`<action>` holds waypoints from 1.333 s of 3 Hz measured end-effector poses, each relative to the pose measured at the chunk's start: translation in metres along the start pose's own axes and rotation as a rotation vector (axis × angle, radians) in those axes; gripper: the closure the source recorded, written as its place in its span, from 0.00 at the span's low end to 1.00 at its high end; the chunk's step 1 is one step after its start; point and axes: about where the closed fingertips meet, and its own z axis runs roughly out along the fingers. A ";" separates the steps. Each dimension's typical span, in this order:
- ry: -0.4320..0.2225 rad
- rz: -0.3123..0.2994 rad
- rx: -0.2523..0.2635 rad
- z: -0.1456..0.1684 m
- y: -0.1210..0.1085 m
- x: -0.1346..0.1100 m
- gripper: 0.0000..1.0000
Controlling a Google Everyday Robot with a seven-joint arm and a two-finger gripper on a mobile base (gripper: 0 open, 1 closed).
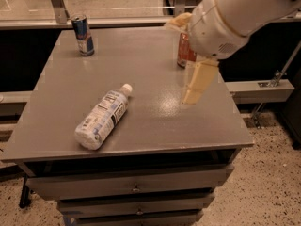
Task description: Pick blue plastic bottle
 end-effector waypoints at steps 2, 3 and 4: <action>-0.181 -0.269 -0.062 0.096 0.002 -0.089 0.00; -0.176 -0.324 -0.118 0.139 0.013 -0.096 0.00; -0.142 -0.351 -0.161 0.165 0.019 -0.085 0.00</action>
Offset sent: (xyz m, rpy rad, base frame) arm 0.0045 0.1818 -0.0936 0.0422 -0.0374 0.4694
